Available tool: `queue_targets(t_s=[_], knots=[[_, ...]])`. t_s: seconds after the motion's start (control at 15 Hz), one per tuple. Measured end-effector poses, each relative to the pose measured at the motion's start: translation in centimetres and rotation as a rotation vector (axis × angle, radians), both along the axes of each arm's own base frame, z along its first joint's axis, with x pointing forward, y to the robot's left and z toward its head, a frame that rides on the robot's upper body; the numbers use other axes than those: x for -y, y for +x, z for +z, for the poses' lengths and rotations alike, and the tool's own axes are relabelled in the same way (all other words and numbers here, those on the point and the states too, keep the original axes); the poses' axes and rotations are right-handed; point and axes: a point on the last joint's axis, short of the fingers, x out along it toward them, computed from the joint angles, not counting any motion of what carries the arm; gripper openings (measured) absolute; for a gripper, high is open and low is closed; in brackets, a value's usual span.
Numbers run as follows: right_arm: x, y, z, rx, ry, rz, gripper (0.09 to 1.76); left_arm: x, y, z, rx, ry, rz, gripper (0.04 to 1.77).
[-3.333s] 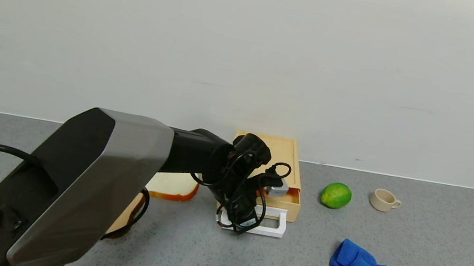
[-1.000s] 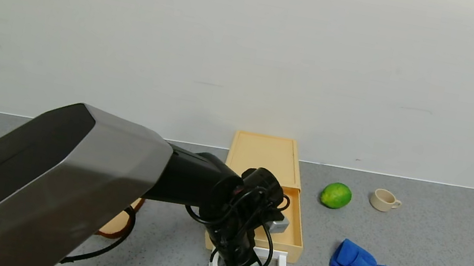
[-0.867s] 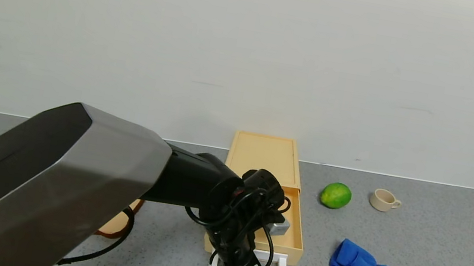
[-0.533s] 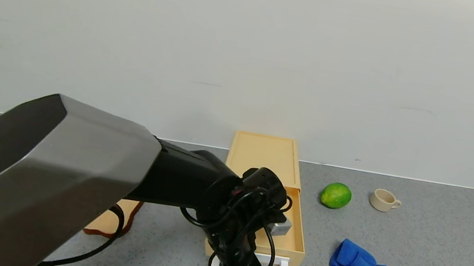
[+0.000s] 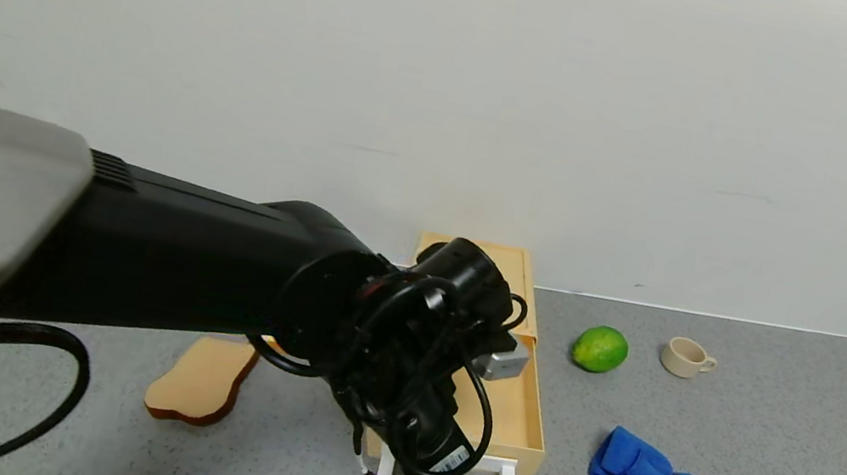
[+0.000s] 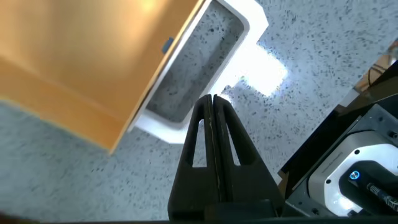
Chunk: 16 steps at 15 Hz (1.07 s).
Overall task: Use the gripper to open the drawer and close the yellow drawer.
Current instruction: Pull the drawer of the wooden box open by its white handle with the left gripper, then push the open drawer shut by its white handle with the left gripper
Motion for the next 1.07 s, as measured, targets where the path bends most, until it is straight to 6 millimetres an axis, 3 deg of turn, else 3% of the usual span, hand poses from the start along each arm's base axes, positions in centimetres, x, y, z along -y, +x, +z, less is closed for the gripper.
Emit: queue_targets(t_s=[0.13, 0.47, 0.73, 1.07], knots=[[0.0, 0.0, 0.0, 0.0, 0.0, 0.0, 1.7, -1.3, -0.4, 2.1, 0.047, -0.027, 0.06, 0.11], [0.0, 0.0, 0.0, 0.0, 0.0, 0.0, 1.7, -3.7, -1.5, 6.3, 0.158, -0.122, 0.435, 0.11], [0.0, 0.0, 0.0, 0.0, 0.0, 0.0, 1.7, -4.5, -1.9, 7.6, 0.205, -0.186, 0.664, 0.11], [0.0, 0.0, 0.0, 0.0, 0.0, 0.0, 1.7, -5.0, -2.2, 8.3, 0.214, -0.201, 0.681, 0.11]])
